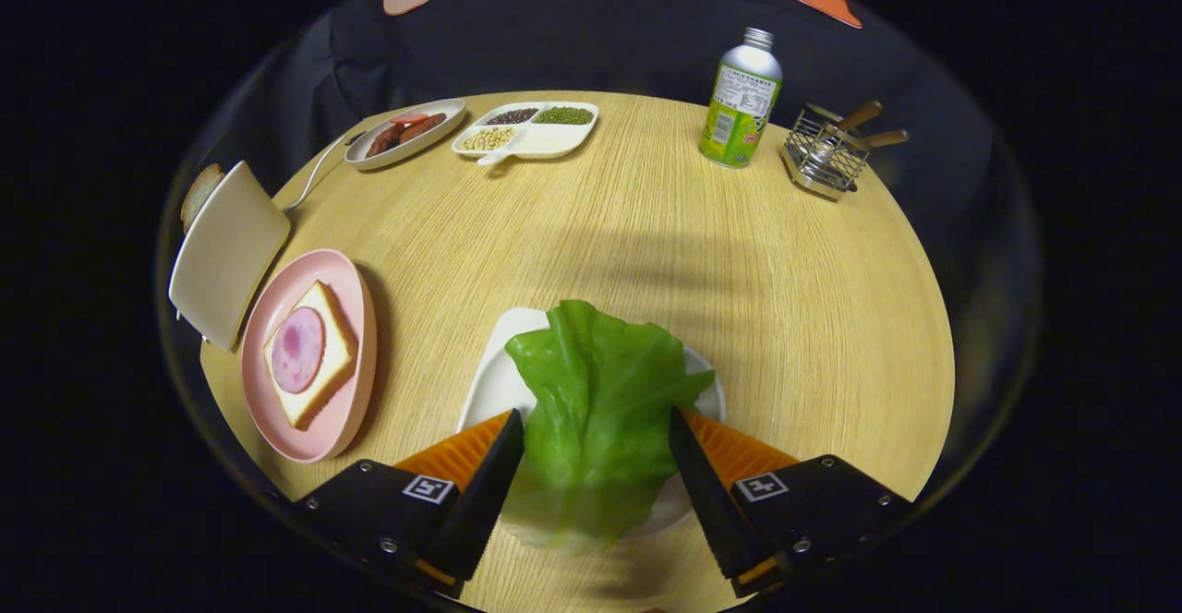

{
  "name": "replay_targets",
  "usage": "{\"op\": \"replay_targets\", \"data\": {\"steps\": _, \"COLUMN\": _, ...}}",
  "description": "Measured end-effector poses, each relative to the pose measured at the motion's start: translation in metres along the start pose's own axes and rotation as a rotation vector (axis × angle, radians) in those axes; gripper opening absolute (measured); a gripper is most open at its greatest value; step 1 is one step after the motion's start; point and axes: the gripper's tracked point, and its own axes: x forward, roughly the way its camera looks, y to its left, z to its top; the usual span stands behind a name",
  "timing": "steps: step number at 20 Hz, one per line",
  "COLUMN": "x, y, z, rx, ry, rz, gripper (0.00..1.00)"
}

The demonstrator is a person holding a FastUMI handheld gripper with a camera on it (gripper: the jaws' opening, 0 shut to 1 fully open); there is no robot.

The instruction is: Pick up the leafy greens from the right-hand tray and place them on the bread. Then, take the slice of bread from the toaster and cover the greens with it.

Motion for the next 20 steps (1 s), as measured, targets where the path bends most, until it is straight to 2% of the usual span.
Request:
{"op": "replay_targets", "data": {"steps": 1, "x": 0.003, "y": -0.001, "z": 0.002, "rx": 0.010, "ry": -0.005, "rz": -0.002, "gripper": 0.93}}
{"op": "replay_targets", "data": {"steps": 3, "x": 0.005, "y": -0.005, "z": 0.002, "rx": 0.032, "ry": 0.002, "rz": -0.017, "gripper": 0.83}}
{"op": "replay_targets", "data": {"steps": 5, "x": 0.005, "y": -0.011, "z": 0.002, "rx": 0.063, "ry": -0.001, "rz": -0.032, "gripper": 0.63}}
{"op": "replay_targets", "data": {"steps": 6, "x": 0.005, "y": -0.015, "z": 0.004, "rx": 0.075, "ry": -0.008, "rz": -0.045, "gripper": 0.43}}
{"op": "replay_targets", "data": {"steps": 7, "x": 0.005, "y": -0.017, "z": 0.003, "rx": 0.093, "ry": -0.011, "rz": -0.042, "gripper": 0.33}}
{"op": "replay_targets", "data": {"steps": 8, "x": 0.005, "y": -0.018, "z": 0.003, "rx": 0.102, "ry": -0.016, "rz": -0.041, "gripper": 0.18}}
{"op": "replay_targets", "data": {"steps": 10, "x": 0.003, "y": -0.019, "z": 0.003, "rx": 0.120, "ry": -0.029, "rz": -0.032, "gripper": 0.10}}
{"op": "replay_targets", "data": {"steps": 12, "x": -0.002, "y": -0.010, "z": 0.007, "rx": 0.147, "ry": -0.048, "rz": 0.012, "gripper": 0.07}}
{"op": "replay_targets", "data": {"steps": 20, "x": -0.039, "y": 0.026, "z": 0.038, "rx": 0.157, "ry": -0.187, "rz": 0.112, "gripper": 0.06}}
